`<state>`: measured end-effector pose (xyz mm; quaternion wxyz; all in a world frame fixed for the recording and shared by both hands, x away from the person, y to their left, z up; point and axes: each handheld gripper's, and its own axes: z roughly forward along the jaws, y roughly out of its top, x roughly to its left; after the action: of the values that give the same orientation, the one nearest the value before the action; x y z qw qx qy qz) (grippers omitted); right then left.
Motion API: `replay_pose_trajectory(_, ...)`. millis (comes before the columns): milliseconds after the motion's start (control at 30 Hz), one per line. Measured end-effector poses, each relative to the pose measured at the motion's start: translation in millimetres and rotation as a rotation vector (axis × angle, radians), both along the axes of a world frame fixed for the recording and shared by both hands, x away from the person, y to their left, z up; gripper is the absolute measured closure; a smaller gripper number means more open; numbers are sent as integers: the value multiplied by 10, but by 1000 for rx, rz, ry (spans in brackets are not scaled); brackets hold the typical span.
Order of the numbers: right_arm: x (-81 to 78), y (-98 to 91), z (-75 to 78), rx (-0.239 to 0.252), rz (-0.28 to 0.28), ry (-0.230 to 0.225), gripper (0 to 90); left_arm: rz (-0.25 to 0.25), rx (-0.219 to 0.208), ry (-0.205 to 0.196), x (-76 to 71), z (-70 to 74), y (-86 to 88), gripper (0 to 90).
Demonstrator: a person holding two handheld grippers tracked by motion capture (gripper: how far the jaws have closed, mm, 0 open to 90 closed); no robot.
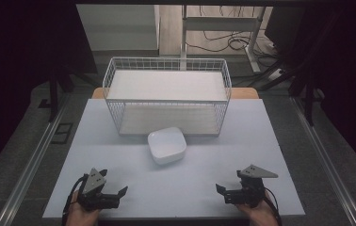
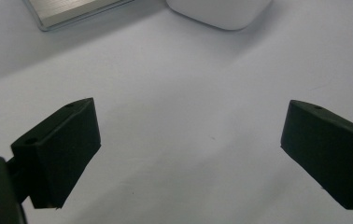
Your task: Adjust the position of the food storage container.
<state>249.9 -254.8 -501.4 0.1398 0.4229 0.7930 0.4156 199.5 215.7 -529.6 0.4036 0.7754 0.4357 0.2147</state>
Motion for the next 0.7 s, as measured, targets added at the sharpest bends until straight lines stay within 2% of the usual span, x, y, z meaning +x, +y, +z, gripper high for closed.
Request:
replay_pose_trajectory(67, -8, 7, -6, -21, 7, -6, 0, 16, -15, 7, 2, 14, 9, 40)
replay_pose_trajectory(100, -6, 4, -15, -32, 9, -4, 0, 16, -41, 20, 4, 29, 24, 35)
replay_pose_trajectory(267, -2, -7, -18, -39, -8, 0, 0, 7, -57, 50, 9, 36, 12, 7)
replay_pose_trajectory(367, -8, 2, -12, -50, -9, 0, 0, -18, -78, 56, 7, 55, -4, 0)
replay_pose_trajectory(500, -13, 12, -6, -69, -8, 5, 0, -25, -67, 49, -3, 71, -11, 23)
replay_pose_trajectory(700, -11, 22, 18, -59, -18, 20, 30, -45, -36, 52, 17, 70, -44, 108)
